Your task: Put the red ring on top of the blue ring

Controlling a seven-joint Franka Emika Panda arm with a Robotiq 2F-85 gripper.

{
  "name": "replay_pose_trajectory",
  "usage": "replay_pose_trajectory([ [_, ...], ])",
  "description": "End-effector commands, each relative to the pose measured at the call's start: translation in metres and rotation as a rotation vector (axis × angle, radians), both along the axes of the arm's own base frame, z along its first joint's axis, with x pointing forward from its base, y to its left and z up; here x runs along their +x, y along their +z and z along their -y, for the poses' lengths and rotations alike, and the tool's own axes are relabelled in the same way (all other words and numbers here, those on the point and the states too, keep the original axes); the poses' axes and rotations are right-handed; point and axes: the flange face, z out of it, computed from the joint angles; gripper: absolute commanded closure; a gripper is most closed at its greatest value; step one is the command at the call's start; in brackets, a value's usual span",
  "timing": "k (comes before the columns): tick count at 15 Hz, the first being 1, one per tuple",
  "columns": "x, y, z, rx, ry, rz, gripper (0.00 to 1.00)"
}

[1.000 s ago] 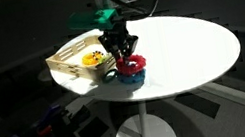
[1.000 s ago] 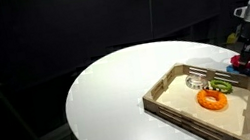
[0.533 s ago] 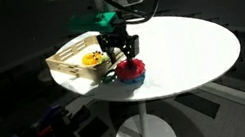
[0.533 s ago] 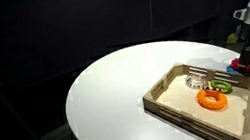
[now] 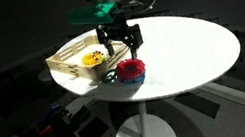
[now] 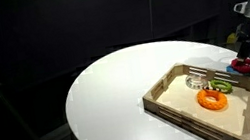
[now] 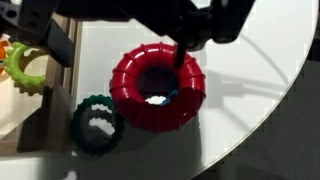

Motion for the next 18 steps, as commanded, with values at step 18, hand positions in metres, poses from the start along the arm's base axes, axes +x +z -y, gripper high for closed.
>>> replay_pose_trajectory([
  [18,0.002,0.188,-0.038,0.04,0.011,-0.154,0.0],
])
